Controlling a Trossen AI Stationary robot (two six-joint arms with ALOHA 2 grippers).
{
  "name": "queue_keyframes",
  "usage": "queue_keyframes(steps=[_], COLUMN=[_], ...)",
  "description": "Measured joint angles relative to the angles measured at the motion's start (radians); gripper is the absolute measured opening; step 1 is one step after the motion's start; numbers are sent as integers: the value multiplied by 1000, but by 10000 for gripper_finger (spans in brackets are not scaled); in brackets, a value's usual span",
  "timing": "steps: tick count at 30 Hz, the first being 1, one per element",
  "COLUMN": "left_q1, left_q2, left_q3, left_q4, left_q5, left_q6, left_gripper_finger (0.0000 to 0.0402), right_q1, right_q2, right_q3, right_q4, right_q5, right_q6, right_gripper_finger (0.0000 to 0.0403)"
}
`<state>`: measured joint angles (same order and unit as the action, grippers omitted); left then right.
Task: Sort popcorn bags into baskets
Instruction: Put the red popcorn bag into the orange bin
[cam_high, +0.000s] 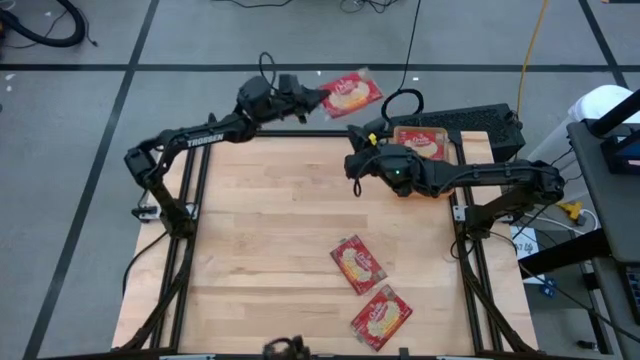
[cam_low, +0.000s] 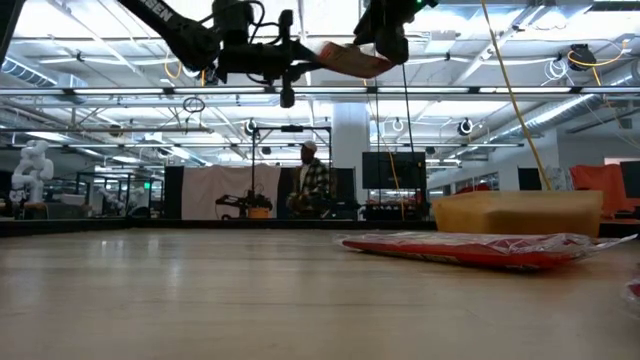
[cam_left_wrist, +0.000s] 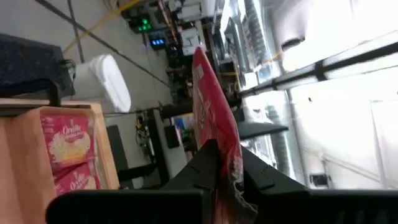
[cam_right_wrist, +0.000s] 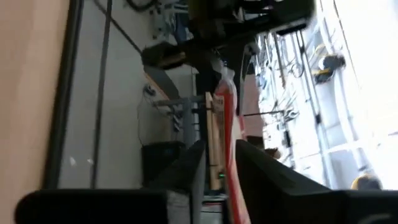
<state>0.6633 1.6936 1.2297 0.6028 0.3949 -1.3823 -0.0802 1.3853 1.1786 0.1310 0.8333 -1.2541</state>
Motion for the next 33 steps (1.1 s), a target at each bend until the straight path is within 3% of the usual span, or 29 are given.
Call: queue_keyframes(steps=[5,11,15,18,21,25,33], left_q1=[92,156,142,103,52,-17,-163], left_q2=[0,-39,-73,-107,-129,-130,-129], left_q3=[0,0,-2,-16,-36,-58,-58], left_q4=[98,152,150,151,87,-34,-212], left_q5=[156,425,575,631,623,520,323], left_q6=[69,216,271,294,354,446,596], left_gripper_finger=[11,26,20,10,12,29,10], right_q1=[31,43,22,-15,-52,-95,-287], right_q2=[0,-34,-102,-161,-211,-280,-451], right_q3=[0,0,0,0,0,0,0], right_q4=[18,24,48,86,79,1,-472], right_q5=[1,-22,-274,-478,-648,-836,-1043], right_q6=[352,1162,1546,1782,1977,2144,2235], right_gripper_finger=[111,118,118,118,118,118,115])
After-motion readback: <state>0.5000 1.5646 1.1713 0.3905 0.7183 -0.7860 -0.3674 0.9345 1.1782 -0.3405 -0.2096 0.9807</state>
